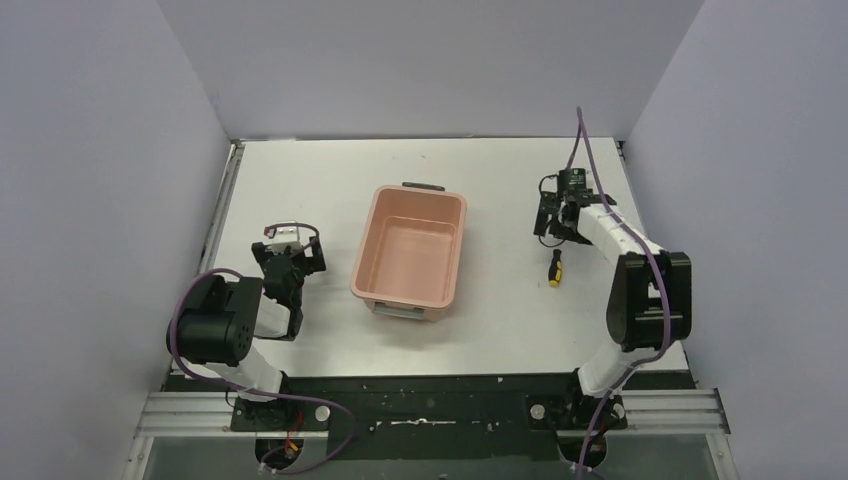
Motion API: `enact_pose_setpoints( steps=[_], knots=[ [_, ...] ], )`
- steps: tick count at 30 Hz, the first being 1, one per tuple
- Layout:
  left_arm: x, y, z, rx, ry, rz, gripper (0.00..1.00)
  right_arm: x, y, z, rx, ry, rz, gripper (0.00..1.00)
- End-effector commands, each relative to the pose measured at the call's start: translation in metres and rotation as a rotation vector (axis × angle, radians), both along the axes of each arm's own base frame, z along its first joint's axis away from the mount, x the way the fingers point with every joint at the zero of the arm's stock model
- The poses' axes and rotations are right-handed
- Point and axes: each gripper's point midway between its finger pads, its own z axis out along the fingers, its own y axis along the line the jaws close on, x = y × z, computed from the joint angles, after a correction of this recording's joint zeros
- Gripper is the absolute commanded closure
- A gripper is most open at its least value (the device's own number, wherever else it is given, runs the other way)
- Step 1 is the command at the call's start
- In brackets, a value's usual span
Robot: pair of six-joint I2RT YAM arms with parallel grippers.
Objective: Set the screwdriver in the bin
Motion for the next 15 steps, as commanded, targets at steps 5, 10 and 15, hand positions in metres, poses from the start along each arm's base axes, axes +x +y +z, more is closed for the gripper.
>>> enact_pose_setpoints(
  steps=[5,10,15],
  knots=[
    [0.006,-0.001,0.014,-0.001,-0.047,-0.013,0.03,-0.027,0.018,-0.073,0.119,0.205,0.013,0.40],
    [0.006,-0.001,0.014,0.000,-0.047,-0.013,0.03,-0.041,0.009,-0.088,0.091,0.257,-0.008,0.62],
    [0.006,-0.002,0.014,-0.002,-0.048,-0.015,0.03,-0.037,0.009,-0.078,0.103,0.262,0.016,1.00]
  ],
)
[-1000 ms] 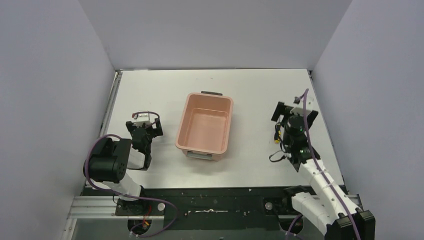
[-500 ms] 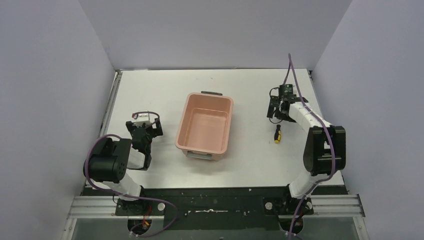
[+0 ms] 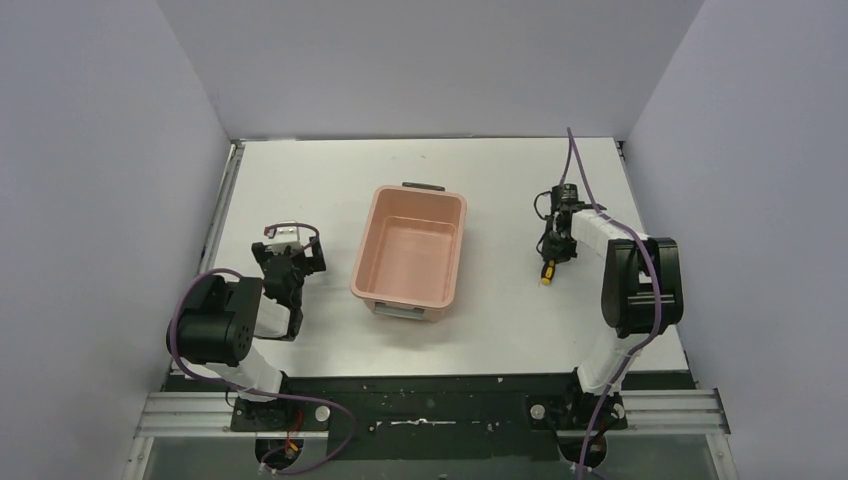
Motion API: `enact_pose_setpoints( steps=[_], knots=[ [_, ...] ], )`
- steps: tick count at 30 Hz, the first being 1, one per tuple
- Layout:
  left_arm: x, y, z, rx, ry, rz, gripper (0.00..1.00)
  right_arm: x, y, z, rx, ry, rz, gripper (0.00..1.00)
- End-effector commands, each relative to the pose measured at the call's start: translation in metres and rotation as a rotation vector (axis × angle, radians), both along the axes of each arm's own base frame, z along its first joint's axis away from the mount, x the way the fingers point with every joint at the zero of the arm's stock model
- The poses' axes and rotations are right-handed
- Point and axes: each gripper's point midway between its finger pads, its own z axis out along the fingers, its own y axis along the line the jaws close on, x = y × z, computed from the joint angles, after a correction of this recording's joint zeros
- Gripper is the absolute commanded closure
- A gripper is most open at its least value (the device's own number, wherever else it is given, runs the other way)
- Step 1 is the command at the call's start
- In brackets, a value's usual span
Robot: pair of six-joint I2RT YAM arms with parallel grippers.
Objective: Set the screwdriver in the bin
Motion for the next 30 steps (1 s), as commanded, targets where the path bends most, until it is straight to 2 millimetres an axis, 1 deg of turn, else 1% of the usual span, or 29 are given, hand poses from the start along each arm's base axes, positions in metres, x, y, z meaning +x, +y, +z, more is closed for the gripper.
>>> enact_pose_setpoints(
  steps=[1,3,5,7,10,12,14,16,17,19,21,22,23,24,25,26,27,29,30],
  knots=[
    [0.005,-0.001,0.014,-0.001,-0.047,-0.013,0.03,0.001,-0.004,0.012,-0.002,0.020,0.012,1.00],
    [0.006,-0.001,0.014,-0.001,-0.048,-0.012,0.03,0.009,-0.005,0.040,-0.011,-0.010,0.021,1.00],
    [0.005,-0.001,0.014,-0.001,-0.047,-0.012,0.03,0.015,-0.006,0.075,-0.023,-0.046,0.026,1.00],
    [0.006,-0.001,0.014,-0.001,-0.047,-0.014,0.03,0.015,-0.005,0.114,-0.029,-0.075,0.035,1.00],
    [0.005,-0.001,0.013,0.000,-0.046,-0.012,0.03,0.008,-0.006,0.168,-0.053,-0.102,0.039,1.00],
    [0.005,-0.001,0.013,-0.001,-0.046,-0.014,0.03,0.003,-0.006,0.196,-0.064,-0.122,0.026,1.00],
    [0.005,-0.001,0.014,0.000,-0.047,-0.014,0.03,0.000,-0.003,0.221,-0.066,-0.154,0.014,1.00],
    [0.006,-0.001,0.014,-0.001,-0.047,-0.012,0.03,0.004,0.011,0.244,-0.057,-0.216,0.012,1.00],
    [0.006,-0.001,0.014,-0.001,-0.047,-0.013,0.03,0.007,0.024,0.254,-0.042,-0.250,0.023,1.00],
    [0.005,-0.001,0.013,-0.001,-0.045,-0.013,0.03,0.015,0.062,0.270,0.014,-0.321,0.062,1.00],
    [0.005,-0.001,0.013,0.000,-0.045,-0.012,0.03,0.021,0.119,0.282,0.090,-0.392,0.154,1.00],
    [0.005,-0.001,0.013,0.000,-0.045,-0.013,0.03,0.020,0.153,0.286,0.132,-0.420,0.214,1.00],
    [0.005,-0.001,0.014,-0.001,-0.047,-0.012,0.03,0.018,0.187,0.290,0.175,-0.446,0.276,1.00],
    [0.006,-0.001,0.013,0.000,-0.046,-0.013,0.03,0.010,0.226,0.293,0.222,-0.461,0.355,1.00],
    [0.006,-0.001,0.013,0.000,-0.045,-0.013,0.03,0.005,0.253,0.294,0.257,-0.471,0.407,1.00],
    [0.005,-0.001,0.014,0.000,-0.047,-0.012,0.03,0.001,0.275,0.296,0.284,-0.483,0.445,1.00],
    [0.005,-0.001,0.014,-0.001,-0.047,-0.013,0.03,-0.002,0.292,0.293,0.296,-0.481,0.475,1.00],
    [0.005,-0.001,0.013,0.000,-0.046,-0.013,0.03,-0.009,0.315,0.286,0.305,-0.478,0.508,1.00],
    [0.005,-0.001,0.013,-0.001,-0.047,-0.013,0.03,-0.014,0.325,0.278,0.310,-0.470,0.523,1.00]
  ],
)
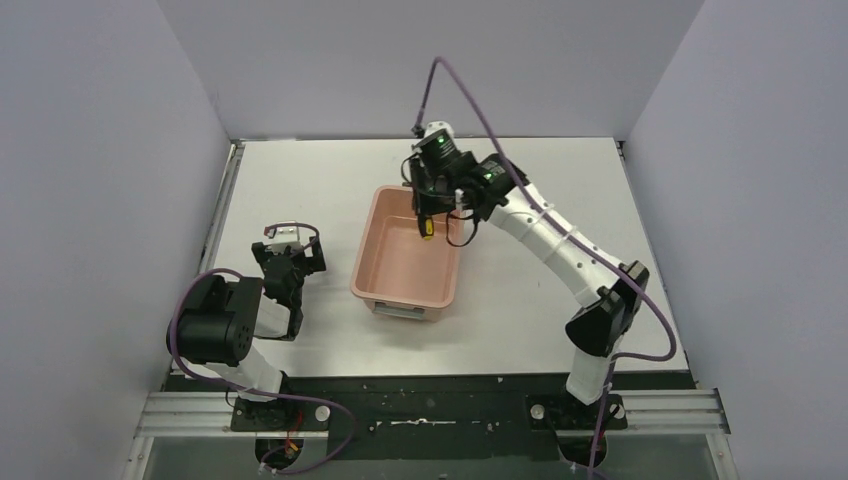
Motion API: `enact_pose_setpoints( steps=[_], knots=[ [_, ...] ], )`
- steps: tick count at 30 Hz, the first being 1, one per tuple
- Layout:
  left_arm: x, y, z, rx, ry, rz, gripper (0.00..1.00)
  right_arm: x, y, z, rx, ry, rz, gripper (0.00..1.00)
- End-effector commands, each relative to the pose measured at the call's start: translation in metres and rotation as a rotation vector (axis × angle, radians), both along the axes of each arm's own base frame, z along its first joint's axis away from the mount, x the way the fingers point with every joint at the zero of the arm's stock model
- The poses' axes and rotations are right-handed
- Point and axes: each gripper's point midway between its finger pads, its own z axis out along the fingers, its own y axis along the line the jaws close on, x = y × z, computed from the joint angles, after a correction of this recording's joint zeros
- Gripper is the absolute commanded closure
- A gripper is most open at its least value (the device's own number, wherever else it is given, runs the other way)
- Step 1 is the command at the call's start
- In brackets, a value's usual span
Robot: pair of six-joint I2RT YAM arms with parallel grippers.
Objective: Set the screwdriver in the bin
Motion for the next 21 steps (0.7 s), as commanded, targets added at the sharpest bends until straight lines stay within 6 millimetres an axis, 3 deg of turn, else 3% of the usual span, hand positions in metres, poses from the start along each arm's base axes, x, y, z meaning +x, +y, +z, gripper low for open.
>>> enact_pose_setpoints(
  steps=[1,5,11,15,21],
  knots=[
    [0.005,-0.001,0.013,-0.001,-0.046,-0.013,0.03,-0.007,0.047,0.001,0.089,-0.035,0.030,1.00],
    [0.006,-0.001,0.013,0.000,-0.046,-0.014,0.03,-0.033,0.075,-0.057,0.058,0.047,0.073,1.00],
    [0.006,-0.001,0.014,0.000,-0.047,-0.013,0.03,-0.043,0.067,-0.143,-0.054,0.143,0.038,1.00],
    [0.005,-0.001,0.013,-0.001,-0.045,-0.014,0.03,-0.041,0.062,-0.185,-0.129,0.170,0.030,1.00],
    [0.005,-0.001,0.013,0.000,-0.046,-0.013,0.03,-0.032,0.049,-0.222,-0.174,0.197,-0.001,0.87]
  ],
)
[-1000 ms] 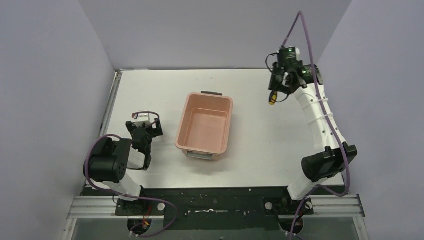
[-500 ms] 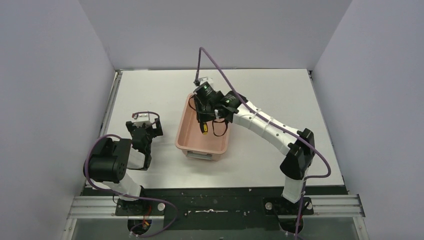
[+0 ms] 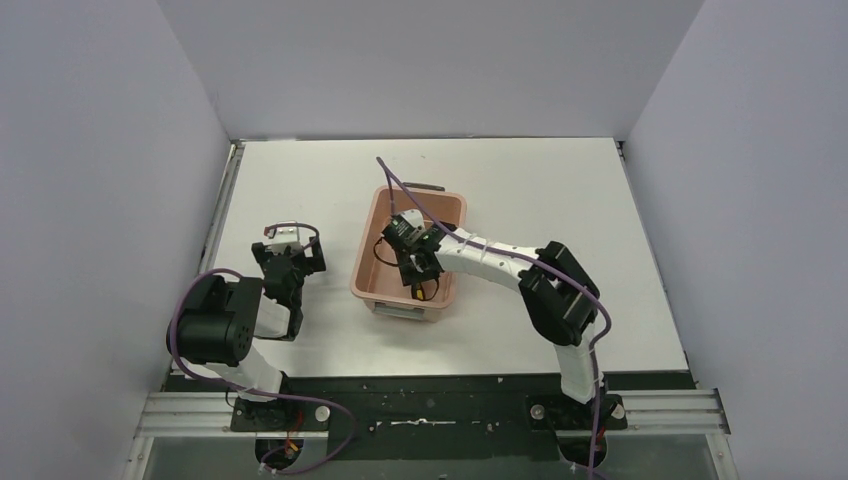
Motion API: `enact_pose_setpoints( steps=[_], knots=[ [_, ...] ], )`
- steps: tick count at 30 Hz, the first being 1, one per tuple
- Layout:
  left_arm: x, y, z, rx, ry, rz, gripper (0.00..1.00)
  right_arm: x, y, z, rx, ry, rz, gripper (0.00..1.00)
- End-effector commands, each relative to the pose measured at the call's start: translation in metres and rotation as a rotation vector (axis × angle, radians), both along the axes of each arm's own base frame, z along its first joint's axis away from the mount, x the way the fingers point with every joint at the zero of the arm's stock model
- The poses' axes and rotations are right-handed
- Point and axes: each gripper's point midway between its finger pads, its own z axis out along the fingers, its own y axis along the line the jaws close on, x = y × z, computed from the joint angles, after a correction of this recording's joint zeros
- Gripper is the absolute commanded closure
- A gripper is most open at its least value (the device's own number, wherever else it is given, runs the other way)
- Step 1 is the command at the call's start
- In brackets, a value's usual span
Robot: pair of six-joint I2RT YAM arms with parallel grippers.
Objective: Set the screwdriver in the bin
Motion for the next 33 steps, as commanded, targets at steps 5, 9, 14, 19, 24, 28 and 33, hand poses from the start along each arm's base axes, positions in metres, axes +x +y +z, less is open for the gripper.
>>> enact_pose_setpoints(
  steps=[5,9,14,19,24,28,33],
  knots=[
    [0.005,-0.001,0.013,-0.001,-0.046,-0.014,0.03,0.031,-0.004,-0.001,0.052,-0.084,-0.072,0.63],
    [0.005,-0.001,0.013,-0.001,-0.046,-0.013,0.03,0.032,0.000,0.019,0.066,-0.111,-0.057,0.45],
    [0.005,-0.001,0.013,0.000,-0.046,-0.014,0.03,0.039,0.006,0.086,0.140,-0.245,-0.059,0.43],
    [0.006,-0.001,0.014,0.000,-0.047,-0.014,0.03,0.042,0.007,0.175,0.284,-0.414,-0.011,0.37],
    [0.005,-0.001,0.013,-0.001,-0.046,-0.013,0.03,0.040,-0.024,0.256,0.351,-0.629,0.033,0.00],
    [0.006,-0.001,0.013,0.000,-0.047,-0.014,0.03,0.050,-0.091,0.273,0.273,-0.787,-0.031,0.00],
    [0.005,-0.001,0.014,-0.001,-0.048,-0.013,0.03,0.058,-0.185,0.257,0.121,-0.948,-0.106,0.00]
  ],
)
